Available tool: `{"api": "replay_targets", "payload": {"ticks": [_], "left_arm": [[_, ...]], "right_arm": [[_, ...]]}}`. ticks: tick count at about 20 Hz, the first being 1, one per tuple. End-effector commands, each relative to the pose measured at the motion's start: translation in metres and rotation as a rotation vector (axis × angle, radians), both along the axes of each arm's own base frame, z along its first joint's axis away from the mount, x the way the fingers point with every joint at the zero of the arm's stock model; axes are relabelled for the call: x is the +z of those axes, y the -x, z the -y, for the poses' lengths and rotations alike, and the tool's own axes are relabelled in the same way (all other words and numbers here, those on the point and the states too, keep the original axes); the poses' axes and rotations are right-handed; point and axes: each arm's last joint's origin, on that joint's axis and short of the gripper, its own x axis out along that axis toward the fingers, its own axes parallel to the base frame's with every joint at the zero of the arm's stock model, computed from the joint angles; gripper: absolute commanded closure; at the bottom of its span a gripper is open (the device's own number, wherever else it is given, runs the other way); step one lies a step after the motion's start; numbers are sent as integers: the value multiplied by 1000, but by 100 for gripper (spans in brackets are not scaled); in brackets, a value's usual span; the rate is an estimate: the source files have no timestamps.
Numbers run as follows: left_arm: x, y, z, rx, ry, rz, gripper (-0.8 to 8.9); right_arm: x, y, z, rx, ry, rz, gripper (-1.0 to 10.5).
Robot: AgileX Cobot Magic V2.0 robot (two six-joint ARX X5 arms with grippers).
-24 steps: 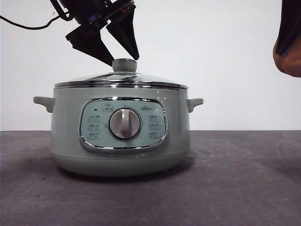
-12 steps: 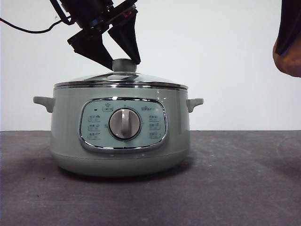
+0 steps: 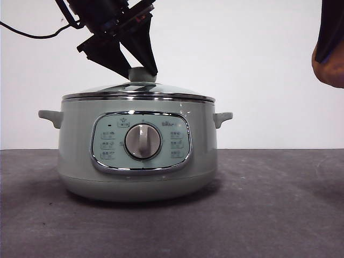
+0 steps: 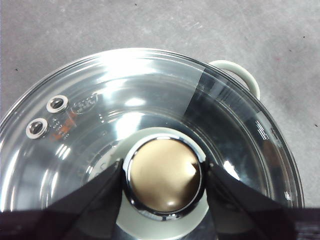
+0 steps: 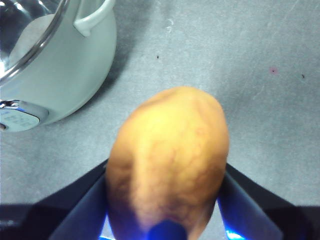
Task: Pick up the potato,open the lid,put the potato in the pot,close the lid
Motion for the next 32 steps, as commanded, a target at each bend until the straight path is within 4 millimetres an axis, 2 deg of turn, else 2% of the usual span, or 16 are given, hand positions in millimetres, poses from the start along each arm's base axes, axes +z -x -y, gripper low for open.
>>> {"api": "replay_targets", "payload": {"ticks": [1,6,9,12,16,20,22,25,29,32], "left_arm": [[-3,-2,4,-23,13,-1,822],[12,-3,0,5,45,100,822],[32,7,-6,26,66,177,822],[61,25,-17,43,107,275,822],[104,63,-40,107,153,433,822],[143,117,-74,204,193,592,822],[155,144,-90,238,210,644,822],[161,178,-111,309,186,670,822],[159,211,-130,337,155,655,822],[157,225,-138,336,146,643,822]], "right_arm": [[0,0,0,2,3,9,962],[4,-5,-2,5,-29,65,962],[9,-7,-5,13,-56,107,962],[20,-11,-11,97,-176,163,962],[40,-21,-28,179,-246,236,963],[57,-49,-67,292,-217,217,963],[60,-70,-93,353,-191,201,963],[58,-103,-130,409,-155,172,962],[35,-145,-177,479,-87,118,962],[2,-170,-202,523,-23,65,962]]}}
